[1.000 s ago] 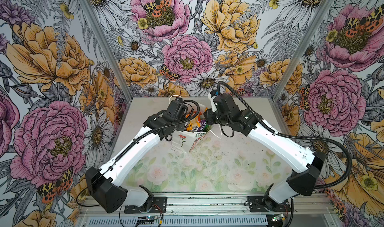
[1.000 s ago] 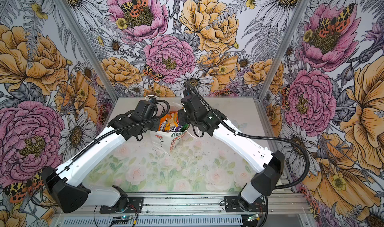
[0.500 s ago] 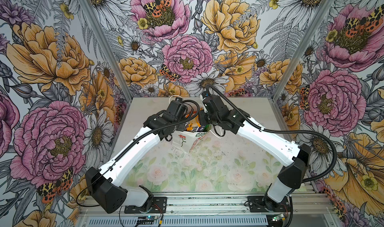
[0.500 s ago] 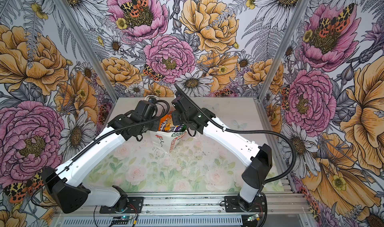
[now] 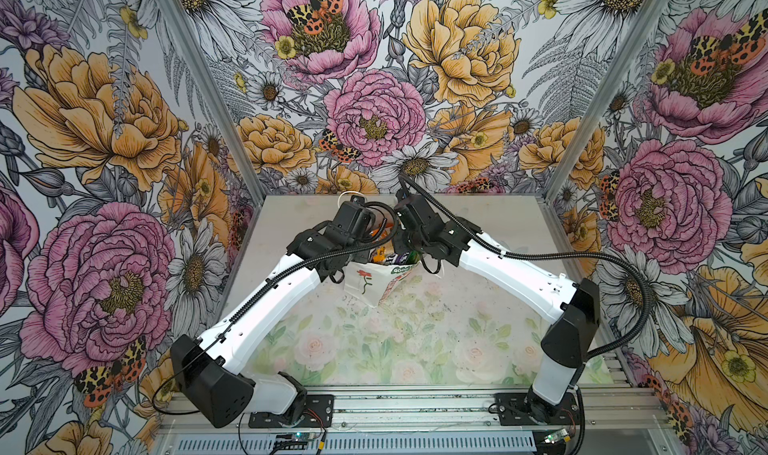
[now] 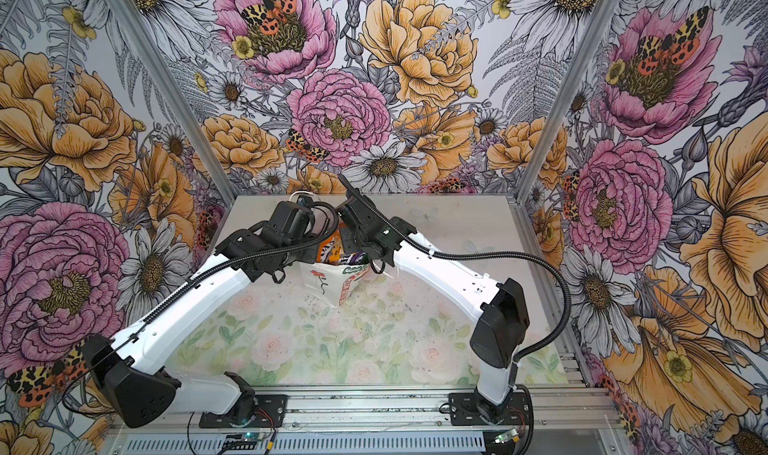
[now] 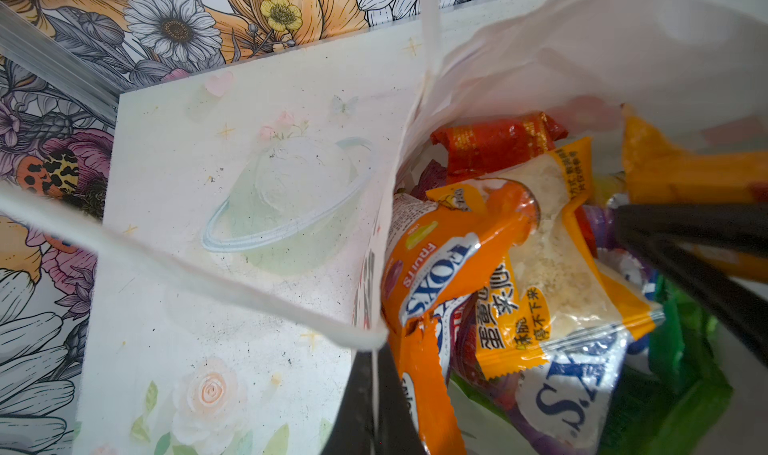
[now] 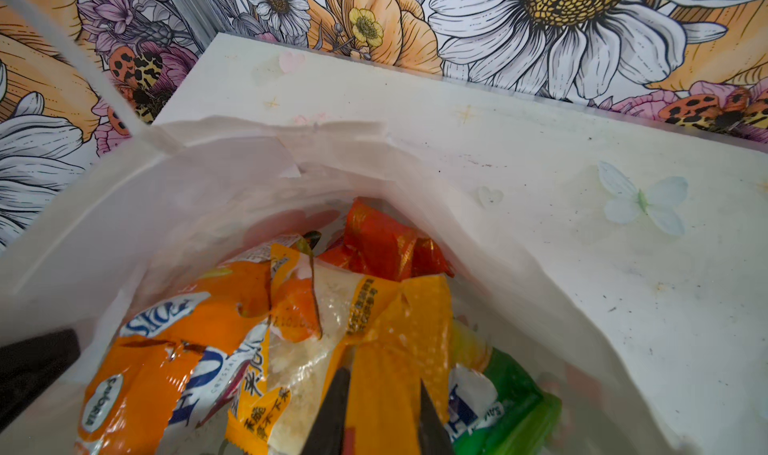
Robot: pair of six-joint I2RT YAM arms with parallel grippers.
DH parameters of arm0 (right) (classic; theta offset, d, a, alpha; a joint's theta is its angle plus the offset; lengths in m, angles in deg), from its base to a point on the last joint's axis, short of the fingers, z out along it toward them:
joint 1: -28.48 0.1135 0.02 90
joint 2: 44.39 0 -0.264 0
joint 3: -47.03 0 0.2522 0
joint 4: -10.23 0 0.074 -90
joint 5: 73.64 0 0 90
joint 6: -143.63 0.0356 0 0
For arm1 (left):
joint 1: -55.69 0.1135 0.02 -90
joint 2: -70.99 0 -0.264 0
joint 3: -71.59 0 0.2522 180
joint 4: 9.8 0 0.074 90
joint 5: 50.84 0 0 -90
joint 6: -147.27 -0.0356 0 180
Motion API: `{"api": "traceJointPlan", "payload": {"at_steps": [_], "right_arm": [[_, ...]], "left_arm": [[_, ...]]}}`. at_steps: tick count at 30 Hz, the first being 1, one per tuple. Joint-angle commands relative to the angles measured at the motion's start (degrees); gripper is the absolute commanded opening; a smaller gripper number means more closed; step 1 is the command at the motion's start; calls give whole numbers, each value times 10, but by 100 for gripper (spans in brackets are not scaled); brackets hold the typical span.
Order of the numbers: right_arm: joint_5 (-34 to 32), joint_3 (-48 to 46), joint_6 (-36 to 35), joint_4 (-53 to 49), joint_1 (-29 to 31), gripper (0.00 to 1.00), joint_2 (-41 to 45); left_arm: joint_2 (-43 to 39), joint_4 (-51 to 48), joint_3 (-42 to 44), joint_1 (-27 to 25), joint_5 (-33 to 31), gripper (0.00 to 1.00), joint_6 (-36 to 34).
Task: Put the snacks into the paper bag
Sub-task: 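Lower the candy into the paper bag and open the right gripper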
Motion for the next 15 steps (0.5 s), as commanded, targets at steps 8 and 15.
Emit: {"api": "traceJointPlan", "payload": {"at_steps": [8,15], "right_arm": [[71,49,14,9,19,28,-34],[107,55,23,9,25,48,-18]], "left_arm": [[-30,25,-9,7,-4,0,3],[-29,25,-9,8,-4,0,5]]}}
